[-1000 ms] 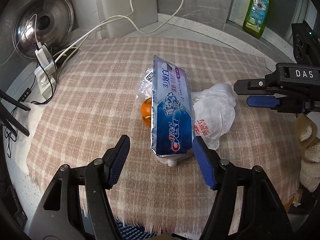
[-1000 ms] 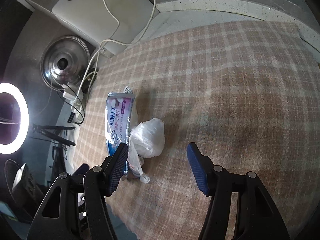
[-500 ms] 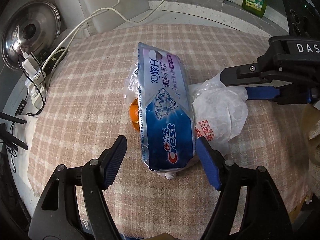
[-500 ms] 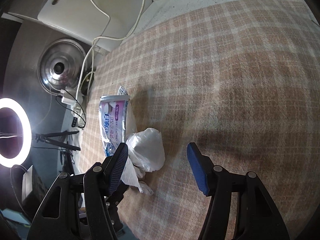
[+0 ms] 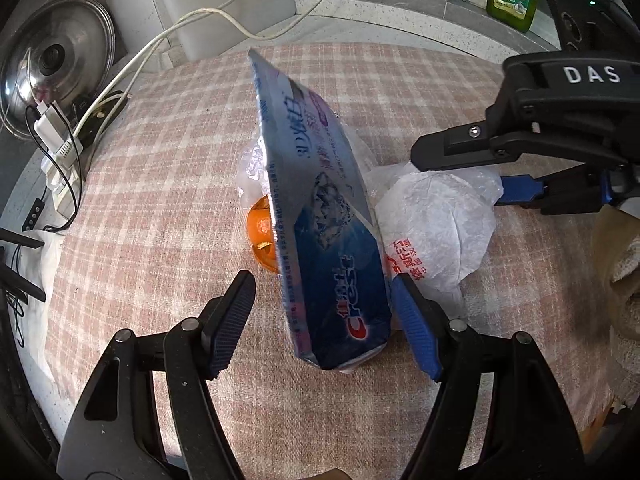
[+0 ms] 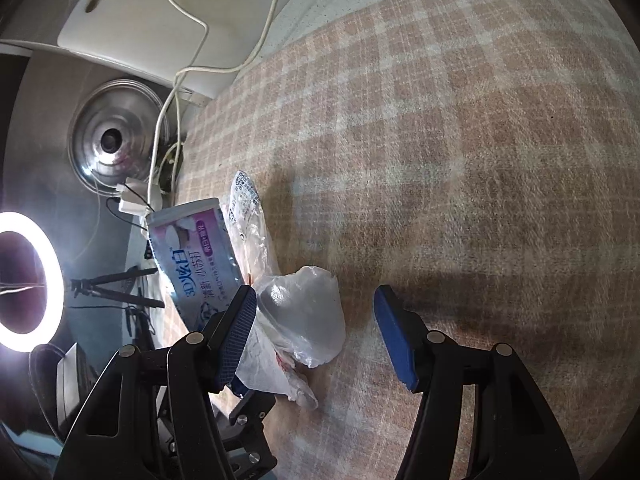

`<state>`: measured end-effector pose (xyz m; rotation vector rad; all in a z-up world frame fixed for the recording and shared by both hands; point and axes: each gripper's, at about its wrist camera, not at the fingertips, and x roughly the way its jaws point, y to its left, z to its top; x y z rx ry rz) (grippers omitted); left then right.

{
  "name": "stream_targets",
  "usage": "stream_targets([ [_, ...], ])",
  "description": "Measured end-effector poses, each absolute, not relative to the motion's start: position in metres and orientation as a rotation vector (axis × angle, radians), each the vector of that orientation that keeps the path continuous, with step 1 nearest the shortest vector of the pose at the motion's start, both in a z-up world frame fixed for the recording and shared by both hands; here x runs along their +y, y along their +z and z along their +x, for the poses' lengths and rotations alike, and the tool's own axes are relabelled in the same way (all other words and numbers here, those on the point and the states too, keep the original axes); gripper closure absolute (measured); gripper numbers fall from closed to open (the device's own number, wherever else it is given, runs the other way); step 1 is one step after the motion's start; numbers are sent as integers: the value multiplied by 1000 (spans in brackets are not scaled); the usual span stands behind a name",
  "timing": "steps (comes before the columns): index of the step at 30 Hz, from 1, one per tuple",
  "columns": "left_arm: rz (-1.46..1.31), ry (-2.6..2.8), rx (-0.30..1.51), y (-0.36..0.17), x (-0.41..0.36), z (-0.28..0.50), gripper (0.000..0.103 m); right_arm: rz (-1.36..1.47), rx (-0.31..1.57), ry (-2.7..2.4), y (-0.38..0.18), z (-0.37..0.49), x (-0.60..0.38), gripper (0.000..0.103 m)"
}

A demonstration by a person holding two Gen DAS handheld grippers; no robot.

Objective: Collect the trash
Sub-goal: 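Grasp the Crest toothpaste box with the left tool while the right tool grasps the white plastic bag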

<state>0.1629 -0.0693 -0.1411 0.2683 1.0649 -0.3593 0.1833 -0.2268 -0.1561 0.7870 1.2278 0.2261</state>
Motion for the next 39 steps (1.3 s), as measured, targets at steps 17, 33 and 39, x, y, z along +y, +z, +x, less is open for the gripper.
stream_targets([
  [17, 186, -342, 1005, -123, -54, 153, 87, 751, 1203, 262, -144, 185, -217, 83],
  [33, 137, -322, 949, -100, -40, 139, 102, 567, 1025, 276, -90, 175, -223, 88],
  [39, 96, -301, 936, -92, -26, 134, 102, 566, 986, 277, -74, 166, -231, 88],
])
